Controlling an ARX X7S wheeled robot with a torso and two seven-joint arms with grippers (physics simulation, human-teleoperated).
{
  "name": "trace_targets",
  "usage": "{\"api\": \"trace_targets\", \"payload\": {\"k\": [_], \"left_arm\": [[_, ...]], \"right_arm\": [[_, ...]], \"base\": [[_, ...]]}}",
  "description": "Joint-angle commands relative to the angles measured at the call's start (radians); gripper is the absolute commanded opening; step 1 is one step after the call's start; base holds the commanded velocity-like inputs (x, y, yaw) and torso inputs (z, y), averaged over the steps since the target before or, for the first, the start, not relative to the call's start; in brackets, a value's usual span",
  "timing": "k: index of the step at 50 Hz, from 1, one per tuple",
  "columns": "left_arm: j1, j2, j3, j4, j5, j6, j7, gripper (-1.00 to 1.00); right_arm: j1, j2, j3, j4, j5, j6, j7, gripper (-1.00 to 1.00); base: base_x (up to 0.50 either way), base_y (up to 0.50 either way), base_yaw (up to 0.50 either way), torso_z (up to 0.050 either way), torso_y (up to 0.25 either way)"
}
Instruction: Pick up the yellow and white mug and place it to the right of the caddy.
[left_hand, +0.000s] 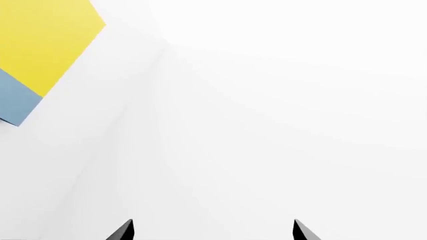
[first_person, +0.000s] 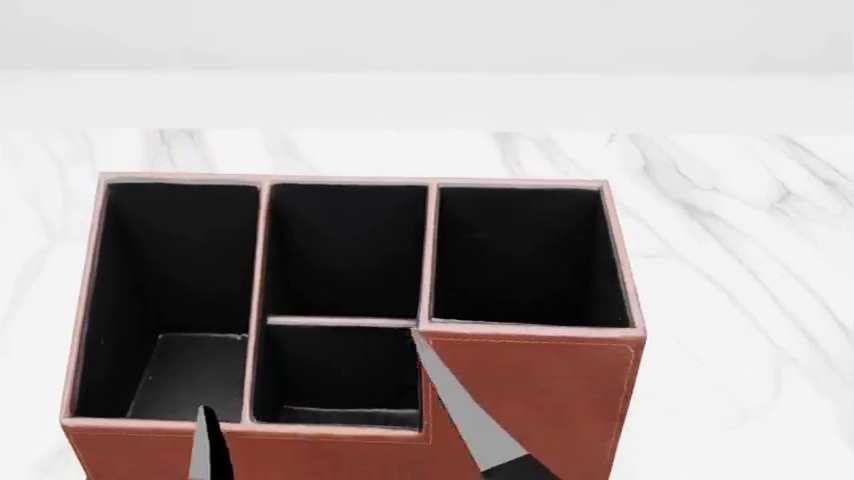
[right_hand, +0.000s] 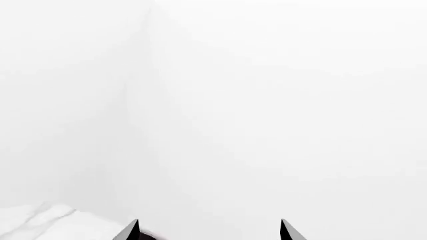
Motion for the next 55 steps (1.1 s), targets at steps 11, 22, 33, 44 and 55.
{"api": "trace_targets", "payload": {"k": [11, 22, 33, 44, 55], "left_arm": [[0.012, 0.0, -0.022, 0.0, -0.024, 0.013, -0.001, 1.0], [0.017, 0.0, -0.033, 0.0, -0.036, 0.019, -0.001, 1.0], [0.02, 0.0, -0.038, 0.0, -0.041, 0.022, -0.001, 1.0], [0.021, 0.0, -0.036, 0.0, -0.042, 0.022, -0.001, 1.0], [0.025, 0.0, -0.04, 0.0, -0.047, 0.027, -0.002, 1.0]], "right_arm": [[-0.081, -0.189, -0.013, 0.0, 0.007, 0.104, 0.0, 1.0], [-0.124, -0.297, -0.054, 0.0, -0.009, 0.081, -0.001, 1.0], [-0.183, -0.255, -0.067, 0.086, -0.038, -0.032, -0.108, 1.0], [-0.252, -0.212, -0.062, 0.228, -0.036, -0.177, -0.221, 1.0], [-0.31, -0.228, -0.074, 0.334, -0.017, -0.242, -0.301, 1.0]], "base": [[0.0, 0.0, 0.0, 0.0, 0.0], [0.0, 0.0, 0.0, 0.0, 0.0], [0.0, 0.0, 0.0, 0.0, 0.0], [0.0, 0.0, 0.0, 0.0, 0.0], [0.0, 0.0, 0.0, 0.0, 0.0]]}}
